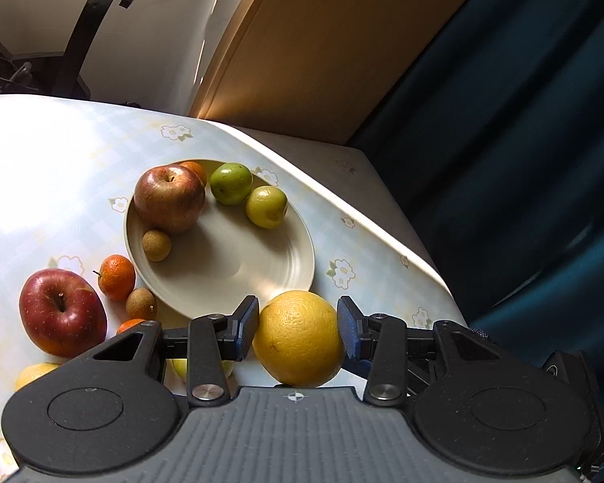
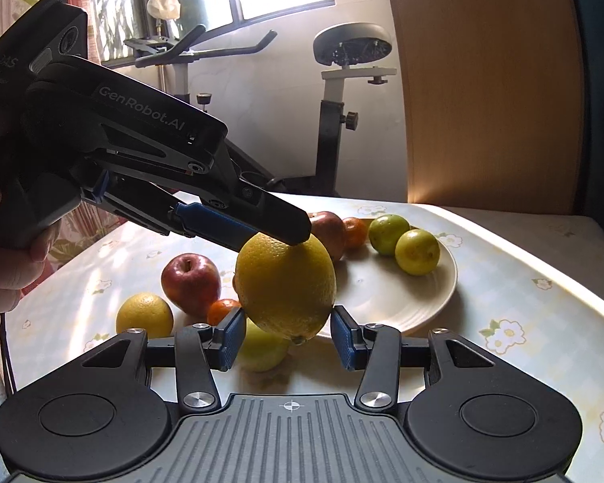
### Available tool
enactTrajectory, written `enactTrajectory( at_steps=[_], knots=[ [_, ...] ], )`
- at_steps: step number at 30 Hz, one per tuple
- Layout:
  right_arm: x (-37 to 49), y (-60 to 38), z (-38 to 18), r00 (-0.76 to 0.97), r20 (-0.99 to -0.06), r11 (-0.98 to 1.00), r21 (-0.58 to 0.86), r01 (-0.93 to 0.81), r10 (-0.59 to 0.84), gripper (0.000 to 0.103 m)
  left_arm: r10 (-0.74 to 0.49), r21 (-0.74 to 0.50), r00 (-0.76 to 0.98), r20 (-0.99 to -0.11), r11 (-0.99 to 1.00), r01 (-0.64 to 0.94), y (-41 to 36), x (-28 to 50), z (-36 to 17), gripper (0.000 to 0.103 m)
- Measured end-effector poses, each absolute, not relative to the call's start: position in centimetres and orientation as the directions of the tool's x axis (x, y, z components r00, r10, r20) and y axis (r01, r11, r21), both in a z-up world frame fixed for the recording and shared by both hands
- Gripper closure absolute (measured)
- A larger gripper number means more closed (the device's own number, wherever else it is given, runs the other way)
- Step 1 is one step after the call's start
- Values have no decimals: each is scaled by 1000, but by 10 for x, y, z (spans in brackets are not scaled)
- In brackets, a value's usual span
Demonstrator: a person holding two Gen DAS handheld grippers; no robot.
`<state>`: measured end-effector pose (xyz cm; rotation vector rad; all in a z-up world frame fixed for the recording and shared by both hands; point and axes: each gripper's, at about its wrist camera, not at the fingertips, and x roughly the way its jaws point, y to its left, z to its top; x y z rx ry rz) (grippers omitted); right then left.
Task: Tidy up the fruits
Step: 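Carry the lemon with the left gripper onto the cream plate, then open the left gripper to release the lemon on the plate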
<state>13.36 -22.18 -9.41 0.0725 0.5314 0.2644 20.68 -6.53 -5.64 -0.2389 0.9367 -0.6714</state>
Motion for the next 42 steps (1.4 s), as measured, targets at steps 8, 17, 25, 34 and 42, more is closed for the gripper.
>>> enactTrajectory(
  at_steps=[8, 17, 25, 34, 42],
  knots=[
    [190, -244, -81, 829, -494, 965, 131, -226, 262, 60, -603, -430, 439, -666, 791, 435, -83, 251, -42, 58],
    [244, -255, -102, 782, -572, 969, 139, -204, 247, 60, -574, -420, 411, -708, 810, 409, -100, 301, -64, 58],
    [271, -259, -124, 739, -626, 968, 191, -164, 249, 60, -532, -396, 364, -764, 833, 386, -109, 330, -87, 58],
    [282, -263, -138, 721, -645, 962, 243, -122, 254, 60, -478, -341, 321, -818, 851, 399, -118, 353, -95, 60],
    [292, -261, -137, 702, -669, 963, 255, -90, 243, 59, -507, -362, 381, -773, 846, 391, -97, 353, -69, 60]
  ],
)
